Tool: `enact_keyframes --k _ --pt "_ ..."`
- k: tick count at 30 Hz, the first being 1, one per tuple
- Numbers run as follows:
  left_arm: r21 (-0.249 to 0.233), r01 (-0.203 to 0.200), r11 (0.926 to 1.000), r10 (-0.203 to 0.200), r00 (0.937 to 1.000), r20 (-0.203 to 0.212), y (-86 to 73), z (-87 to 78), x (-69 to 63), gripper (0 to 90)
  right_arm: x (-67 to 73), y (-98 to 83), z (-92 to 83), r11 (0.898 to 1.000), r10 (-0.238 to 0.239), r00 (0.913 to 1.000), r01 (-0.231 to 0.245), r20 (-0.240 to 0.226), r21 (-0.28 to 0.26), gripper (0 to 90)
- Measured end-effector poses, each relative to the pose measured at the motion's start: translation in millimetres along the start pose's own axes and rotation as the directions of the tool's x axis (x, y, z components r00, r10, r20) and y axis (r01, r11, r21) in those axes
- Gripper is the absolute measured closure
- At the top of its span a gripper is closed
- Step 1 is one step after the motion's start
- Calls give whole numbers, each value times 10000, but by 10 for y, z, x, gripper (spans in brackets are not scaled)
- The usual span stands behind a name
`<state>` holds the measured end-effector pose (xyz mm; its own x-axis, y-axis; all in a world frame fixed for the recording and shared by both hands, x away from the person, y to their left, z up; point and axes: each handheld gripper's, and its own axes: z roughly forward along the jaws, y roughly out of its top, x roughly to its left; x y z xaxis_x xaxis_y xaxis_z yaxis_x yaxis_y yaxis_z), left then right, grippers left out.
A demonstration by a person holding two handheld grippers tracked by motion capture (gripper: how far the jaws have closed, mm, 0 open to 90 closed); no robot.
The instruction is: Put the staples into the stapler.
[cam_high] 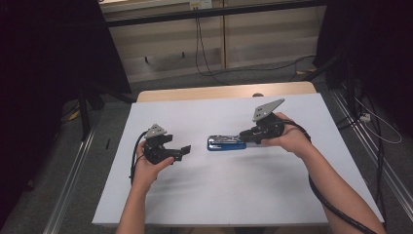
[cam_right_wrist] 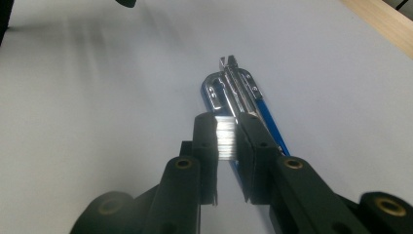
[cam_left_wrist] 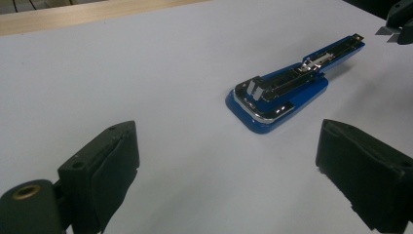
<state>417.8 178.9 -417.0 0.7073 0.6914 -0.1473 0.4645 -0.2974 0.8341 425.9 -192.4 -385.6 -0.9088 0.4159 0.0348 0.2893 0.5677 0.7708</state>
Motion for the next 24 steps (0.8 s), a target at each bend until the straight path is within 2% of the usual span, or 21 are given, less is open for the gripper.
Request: enact_keyframes --k 24 --pt "109 -52 9999 52 10000 13 -2 7 -10 88 -145 130 170 9997 -222 9998 222 -28 100 794"
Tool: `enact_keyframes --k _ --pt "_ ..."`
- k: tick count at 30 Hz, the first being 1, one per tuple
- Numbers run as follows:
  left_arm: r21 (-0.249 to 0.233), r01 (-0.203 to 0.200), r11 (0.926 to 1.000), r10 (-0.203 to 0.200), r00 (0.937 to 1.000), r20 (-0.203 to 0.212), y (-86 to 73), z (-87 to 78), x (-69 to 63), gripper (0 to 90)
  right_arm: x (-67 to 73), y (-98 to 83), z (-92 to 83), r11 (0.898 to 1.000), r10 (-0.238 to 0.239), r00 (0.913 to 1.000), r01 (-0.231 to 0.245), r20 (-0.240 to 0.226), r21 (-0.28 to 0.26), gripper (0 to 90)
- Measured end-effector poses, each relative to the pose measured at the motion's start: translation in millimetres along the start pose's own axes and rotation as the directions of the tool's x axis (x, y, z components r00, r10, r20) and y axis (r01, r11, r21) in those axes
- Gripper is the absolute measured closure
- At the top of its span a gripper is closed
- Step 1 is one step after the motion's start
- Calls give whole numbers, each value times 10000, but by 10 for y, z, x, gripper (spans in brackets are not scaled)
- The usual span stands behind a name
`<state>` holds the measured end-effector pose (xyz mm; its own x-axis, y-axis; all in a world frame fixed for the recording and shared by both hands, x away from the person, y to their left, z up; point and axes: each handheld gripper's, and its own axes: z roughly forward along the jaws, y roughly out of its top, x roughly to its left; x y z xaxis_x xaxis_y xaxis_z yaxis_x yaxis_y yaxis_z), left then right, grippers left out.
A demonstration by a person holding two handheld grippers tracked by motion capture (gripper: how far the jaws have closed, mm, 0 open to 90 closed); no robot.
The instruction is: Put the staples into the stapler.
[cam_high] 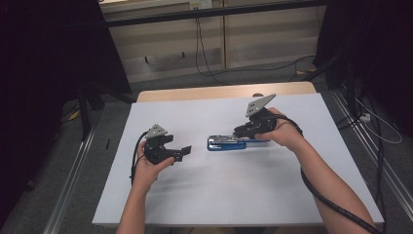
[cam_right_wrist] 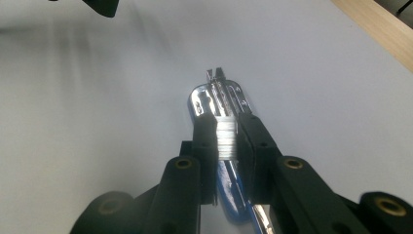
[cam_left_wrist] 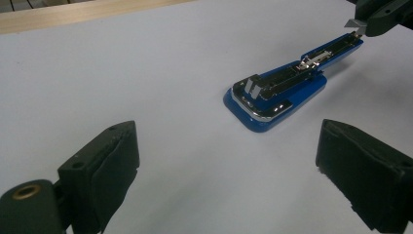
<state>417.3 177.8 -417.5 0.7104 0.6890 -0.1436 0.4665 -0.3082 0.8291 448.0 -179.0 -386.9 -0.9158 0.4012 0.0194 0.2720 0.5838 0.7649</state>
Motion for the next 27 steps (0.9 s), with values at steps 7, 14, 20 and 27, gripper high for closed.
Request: enact_keyframes --k 7,14,20,27 --pt "38 6 10000 -6 10000 6 -4 4 -2 88 -23 37 59 10000 -34 10000 33 61 38 794" --pt "76 -37 10000 37 10000 -5 -8 2 -3 88 -44 58 98 9999 -43 10000 44 -41 104 794" --pt "184 5 9998 -6 10000 50 -24 18 3 86 -80 95 120 9998 -113 9999 114 -53 160 794" --pt "94 101 9999 -102 9999 52 -26 6 10 85 -98 133 140 9995 -167 9998 170 -112 251 794"
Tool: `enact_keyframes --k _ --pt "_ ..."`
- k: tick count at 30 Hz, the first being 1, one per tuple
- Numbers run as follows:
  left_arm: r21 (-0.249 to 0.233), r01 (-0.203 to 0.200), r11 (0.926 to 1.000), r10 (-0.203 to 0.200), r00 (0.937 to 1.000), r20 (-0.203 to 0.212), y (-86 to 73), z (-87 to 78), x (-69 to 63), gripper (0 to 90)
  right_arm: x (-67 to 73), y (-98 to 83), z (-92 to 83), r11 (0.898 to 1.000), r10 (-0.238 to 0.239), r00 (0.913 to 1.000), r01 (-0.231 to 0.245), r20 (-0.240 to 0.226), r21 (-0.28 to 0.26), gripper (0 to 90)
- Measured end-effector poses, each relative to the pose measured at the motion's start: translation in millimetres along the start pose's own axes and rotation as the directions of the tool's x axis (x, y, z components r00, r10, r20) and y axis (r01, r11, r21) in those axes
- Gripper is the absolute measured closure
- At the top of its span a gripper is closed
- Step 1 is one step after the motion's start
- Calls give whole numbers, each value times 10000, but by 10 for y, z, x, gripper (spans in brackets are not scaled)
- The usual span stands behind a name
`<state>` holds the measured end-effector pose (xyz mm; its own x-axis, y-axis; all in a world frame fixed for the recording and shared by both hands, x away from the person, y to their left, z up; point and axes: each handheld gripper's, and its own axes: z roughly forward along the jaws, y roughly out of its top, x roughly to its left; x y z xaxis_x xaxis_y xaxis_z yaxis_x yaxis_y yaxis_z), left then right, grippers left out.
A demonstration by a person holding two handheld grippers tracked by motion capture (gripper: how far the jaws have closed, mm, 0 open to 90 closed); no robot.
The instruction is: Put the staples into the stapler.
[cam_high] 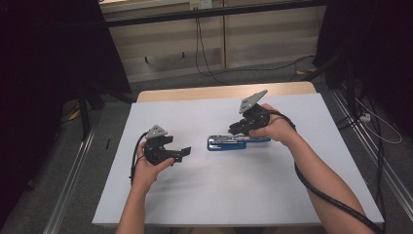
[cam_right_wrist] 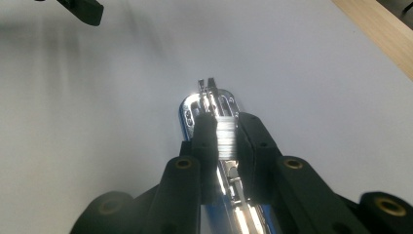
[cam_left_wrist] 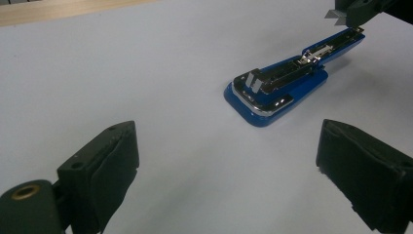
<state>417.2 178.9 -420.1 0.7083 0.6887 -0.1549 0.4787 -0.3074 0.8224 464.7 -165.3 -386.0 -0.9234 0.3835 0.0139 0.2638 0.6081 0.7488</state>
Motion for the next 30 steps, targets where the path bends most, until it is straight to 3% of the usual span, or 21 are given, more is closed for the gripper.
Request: enact_keyframes --k 11,30 --pt "76 -29 10000 29 10000 27 -6 5 3 85 -16 77 67 9997 -253 9997 253 -39 -56 794" --pt "124 -74 9999 73 10000 40 -8 18 -4 85 -58 135 184 9996 -287 9994 288 -174 77 794"
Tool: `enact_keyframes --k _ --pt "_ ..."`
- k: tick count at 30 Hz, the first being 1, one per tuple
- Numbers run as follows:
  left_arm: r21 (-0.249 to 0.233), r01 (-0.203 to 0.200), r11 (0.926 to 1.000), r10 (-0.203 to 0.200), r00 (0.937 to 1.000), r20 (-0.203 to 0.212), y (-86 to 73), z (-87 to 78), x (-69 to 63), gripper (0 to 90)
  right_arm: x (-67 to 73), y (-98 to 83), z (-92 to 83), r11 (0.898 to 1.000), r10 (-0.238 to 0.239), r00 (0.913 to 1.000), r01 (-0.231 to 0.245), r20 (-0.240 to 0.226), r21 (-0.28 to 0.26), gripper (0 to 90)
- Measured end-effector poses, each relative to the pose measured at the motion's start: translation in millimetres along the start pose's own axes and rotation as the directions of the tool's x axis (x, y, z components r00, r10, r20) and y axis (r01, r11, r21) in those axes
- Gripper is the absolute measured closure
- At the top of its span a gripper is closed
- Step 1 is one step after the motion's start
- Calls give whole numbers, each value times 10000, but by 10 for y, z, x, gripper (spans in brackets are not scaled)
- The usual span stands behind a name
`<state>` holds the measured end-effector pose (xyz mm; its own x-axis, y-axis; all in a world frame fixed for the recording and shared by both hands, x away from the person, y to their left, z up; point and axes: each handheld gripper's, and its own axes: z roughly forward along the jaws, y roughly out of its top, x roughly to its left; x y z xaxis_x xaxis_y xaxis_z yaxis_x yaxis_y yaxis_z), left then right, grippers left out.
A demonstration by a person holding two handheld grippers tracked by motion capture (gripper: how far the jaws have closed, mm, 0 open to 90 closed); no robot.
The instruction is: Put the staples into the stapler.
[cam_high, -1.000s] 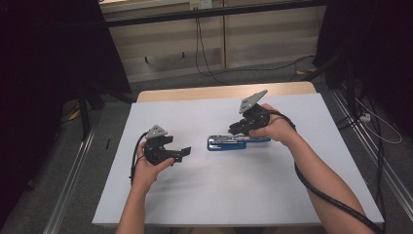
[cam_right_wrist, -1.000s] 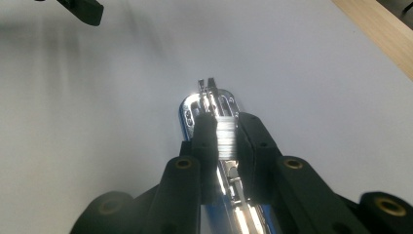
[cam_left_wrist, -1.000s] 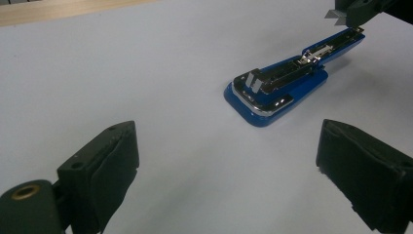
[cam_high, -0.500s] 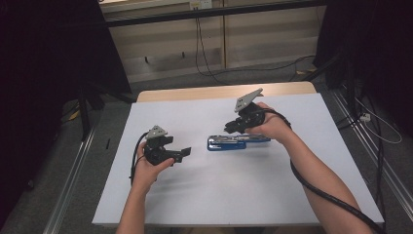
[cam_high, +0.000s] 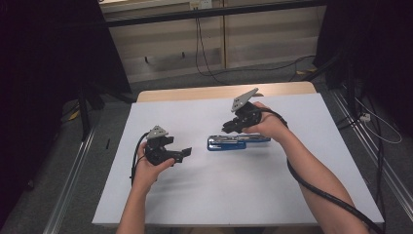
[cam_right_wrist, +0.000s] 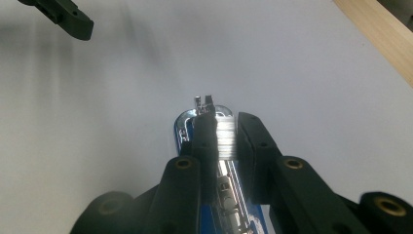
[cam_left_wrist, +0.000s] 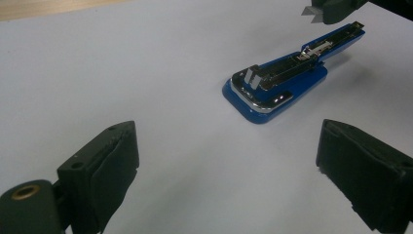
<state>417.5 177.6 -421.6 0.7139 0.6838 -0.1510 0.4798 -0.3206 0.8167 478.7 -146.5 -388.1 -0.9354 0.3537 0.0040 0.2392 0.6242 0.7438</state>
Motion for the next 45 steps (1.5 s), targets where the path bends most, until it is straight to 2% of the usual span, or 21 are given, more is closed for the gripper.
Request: enact_keyframes --k 12,32,45 --pt "-12 -1 10000 1 10000 -17 1 -1 -1 85 -34 -15 57 10000 -40 9999 40 -110 -14 794" --pt "-16 -1 10000 1 10000 -30 2 -2 -2 86 -19 -9 243 9982 -398 9983 416 -418 435 794" --pt "-69 65 10000 -66 9999 -104 -1 -15 12 86 -55 -7 347 9978 -443 9971 472 -621 461 794"
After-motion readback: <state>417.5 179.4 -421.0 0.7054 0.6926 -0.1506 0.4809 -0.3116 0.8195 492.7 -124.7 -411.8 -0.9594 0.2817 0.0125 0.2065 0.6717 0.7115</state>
